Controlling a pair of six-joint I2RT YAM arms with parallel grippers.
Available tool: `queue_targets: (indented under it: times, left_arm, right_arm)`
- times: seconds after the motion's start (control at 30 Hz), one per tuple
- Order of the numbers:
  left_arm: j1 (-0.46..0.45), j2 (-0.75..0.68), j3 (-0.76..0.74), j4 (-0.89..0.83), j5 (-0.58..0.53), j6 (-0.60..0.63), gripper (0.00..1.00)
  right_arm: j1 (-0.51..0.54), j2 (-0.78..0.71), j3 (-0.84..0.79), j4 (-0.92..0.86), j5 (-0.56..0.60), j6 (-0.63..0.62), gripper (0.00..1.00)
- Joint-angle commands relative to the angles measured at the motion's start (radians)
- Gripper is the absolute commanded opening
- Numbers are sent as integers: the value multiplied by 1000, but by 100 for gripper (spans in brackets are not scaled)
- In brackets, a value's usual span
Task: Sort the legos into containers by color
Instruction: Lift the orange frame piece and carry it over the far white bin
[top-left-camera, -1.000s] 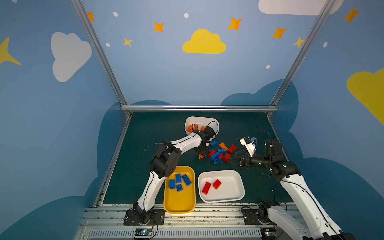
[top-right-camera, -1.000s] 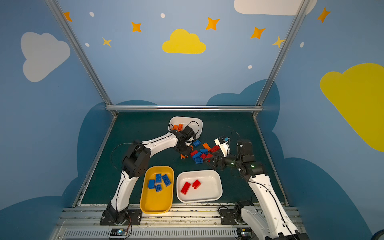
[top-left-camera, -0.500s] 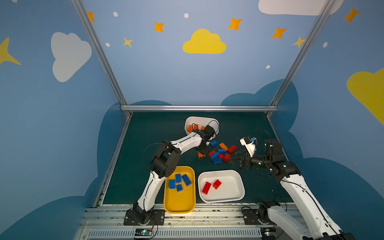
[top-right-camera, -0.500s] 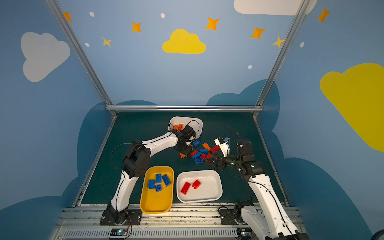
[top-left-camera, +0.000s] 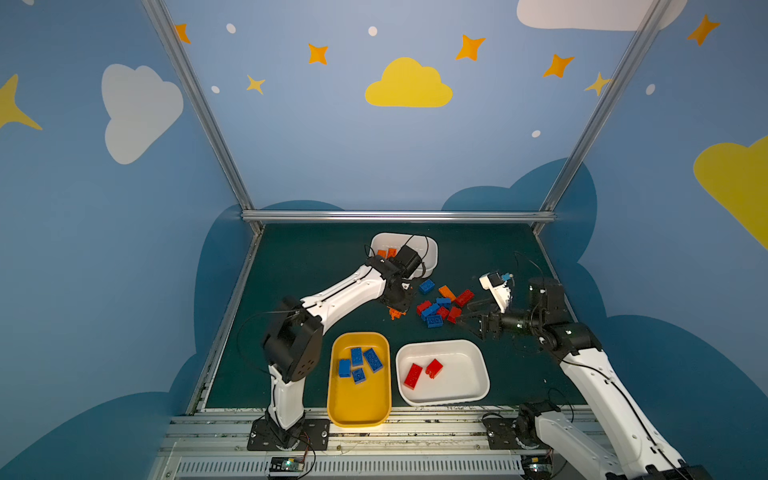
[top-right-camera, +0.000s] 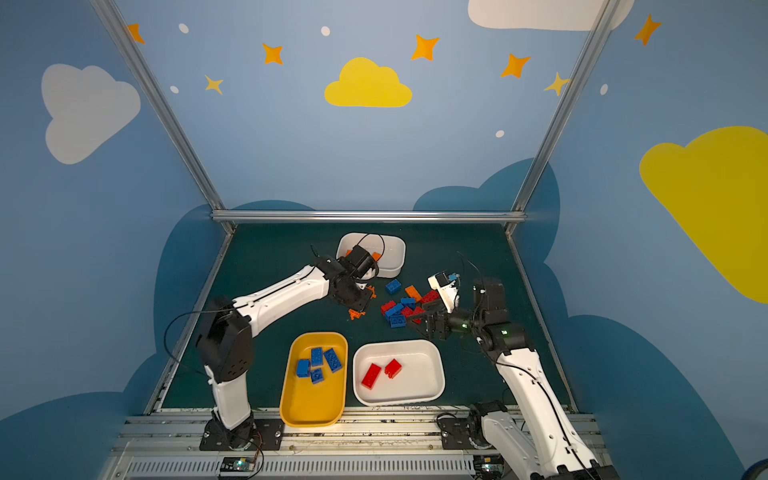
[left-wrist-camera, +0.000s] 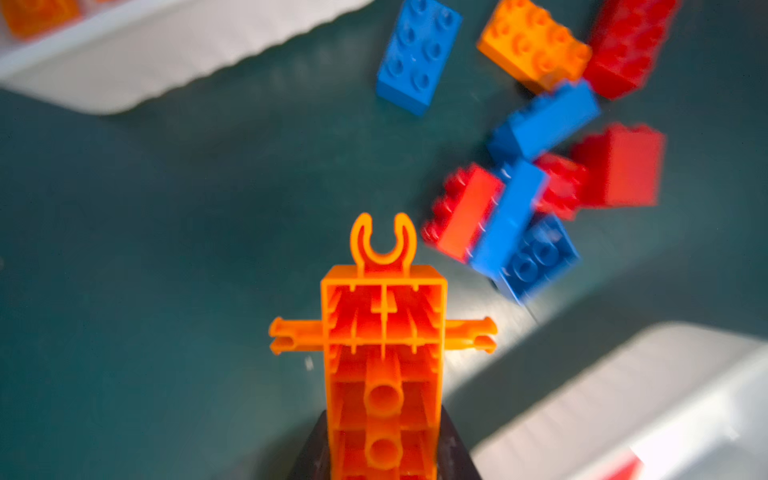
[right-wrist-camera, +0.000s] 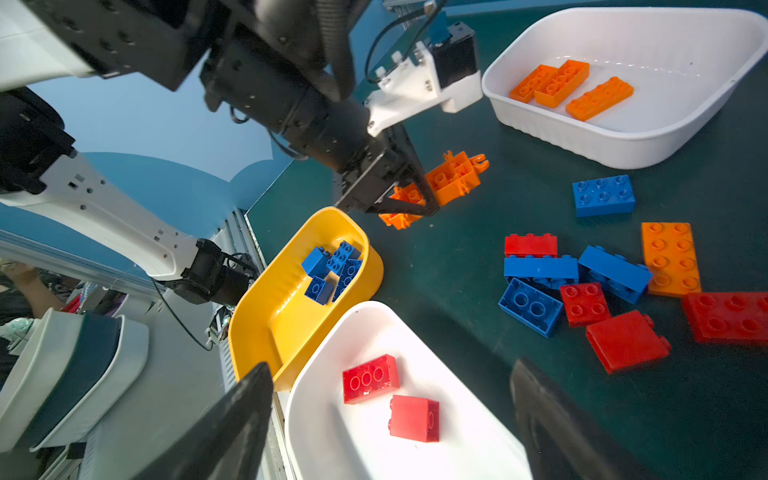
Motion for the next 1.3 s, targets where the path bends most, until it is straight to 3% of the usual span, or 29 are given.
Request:
queue_targets:
  times: [0.0, 0.27, 0.53, 0.83, 1.27]
  left_arm:
    - [-40, -81, -98, -103, 24, -106, 25]
    - [-95, -306, -277, -125, 50, -273, 25]
    - [-78, -361, -280, 9, -23, -348, 25]
    - [70, -171, -89, 280, 16, -321, 24]
    - [189, 327, 436, 199, -9, -142, 25]
  right_arm:
    - [21, 4, -17, 33, -45, 14, 89]
    - [81, 33, -46, 82, -43, 27, 88]
    - [96, 56, -44, 110, -24, 29, 89]
    - [96, 65, -14, 114, 1, 17, 88]
    - [72, 124, 58, 104, 60, -8, 88]
